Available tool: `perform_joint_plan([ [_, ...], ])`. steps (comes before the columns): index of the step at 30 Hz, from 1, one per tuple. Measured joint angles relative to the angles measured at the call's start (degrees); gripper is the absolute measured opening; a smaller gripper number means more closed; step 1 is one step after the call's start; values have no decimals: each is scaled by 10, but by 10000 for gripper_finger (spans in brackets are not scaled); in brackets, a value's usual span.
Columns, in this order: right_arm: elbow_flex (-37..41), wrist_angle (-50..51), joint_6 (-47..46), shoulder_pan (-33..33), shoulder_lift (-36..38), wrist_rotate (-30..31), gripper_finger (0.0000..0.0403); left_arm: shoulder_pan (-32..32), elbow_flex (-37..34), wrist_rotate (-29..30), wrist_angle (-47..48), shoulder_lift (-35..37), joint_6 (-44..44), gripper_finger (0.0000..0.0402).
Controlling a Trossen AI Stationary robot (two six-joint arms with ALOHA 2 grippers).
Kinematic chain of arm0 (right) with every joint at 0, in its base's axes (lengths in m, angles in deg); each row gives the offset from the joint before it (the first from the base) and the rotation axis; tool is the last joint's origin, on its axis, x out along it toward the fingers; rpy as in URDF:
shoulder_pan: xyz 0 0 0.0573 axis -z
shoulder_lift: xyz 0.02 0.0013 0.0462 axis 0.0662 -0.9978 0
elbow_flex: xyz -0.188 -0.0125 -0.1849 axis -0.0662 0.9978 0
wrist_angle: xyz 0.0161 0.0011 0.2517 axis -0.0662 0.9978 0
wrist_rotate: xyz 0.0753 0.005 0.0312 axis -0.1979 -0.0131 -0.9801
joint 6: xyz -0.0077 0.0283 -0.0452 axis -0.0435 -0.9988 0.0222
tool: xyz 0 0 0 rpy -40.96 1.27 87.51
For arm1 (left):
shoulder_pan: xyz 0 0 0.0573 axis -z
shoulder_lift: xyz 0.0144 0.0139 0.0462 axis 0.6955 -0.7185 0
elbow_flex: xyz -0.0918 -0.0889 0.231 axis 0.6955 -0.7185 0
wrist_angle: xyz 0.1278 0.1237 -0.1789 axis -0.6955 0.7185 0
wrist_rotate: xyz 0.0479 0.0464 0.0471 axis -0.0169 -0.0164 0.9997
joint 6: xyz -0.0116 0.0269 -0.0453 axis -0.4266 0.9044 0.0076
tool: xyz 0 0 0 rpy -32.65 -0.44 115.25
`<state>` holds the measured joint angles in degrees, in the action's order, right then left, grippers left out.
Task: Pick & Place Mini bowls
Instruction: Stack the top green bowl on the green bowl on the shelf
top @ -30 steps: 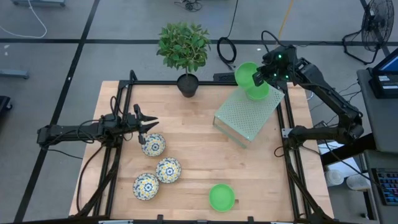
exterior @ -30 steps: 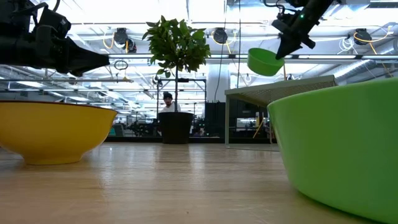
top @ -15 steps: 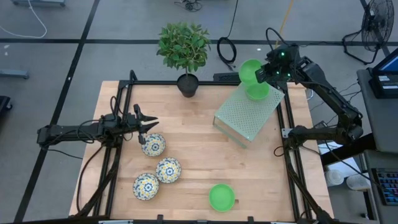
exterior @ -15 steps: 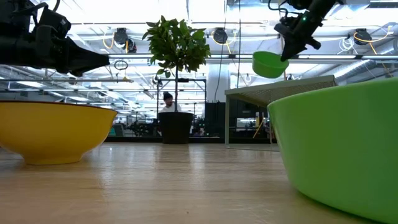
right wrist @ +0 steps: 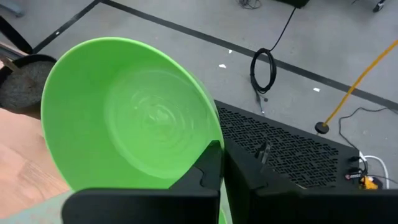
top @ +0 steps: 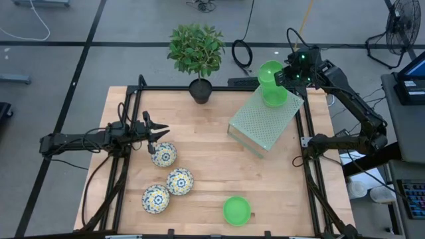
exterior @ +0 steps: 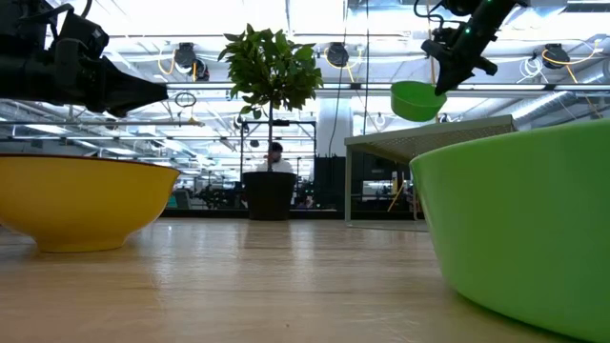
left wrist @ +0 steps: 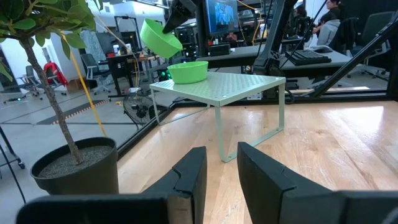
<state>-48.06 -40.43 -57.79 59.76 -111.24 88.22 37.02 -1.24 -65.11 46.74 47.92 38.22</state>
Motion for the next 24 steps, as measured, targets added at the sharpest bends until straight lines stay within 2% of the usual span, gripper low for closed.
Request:
perform_joint_plan([
  [24, 0, 129, -24, -1, 15, -2, 0, 0, 0, 0, 0, 0, 0, 93],
])
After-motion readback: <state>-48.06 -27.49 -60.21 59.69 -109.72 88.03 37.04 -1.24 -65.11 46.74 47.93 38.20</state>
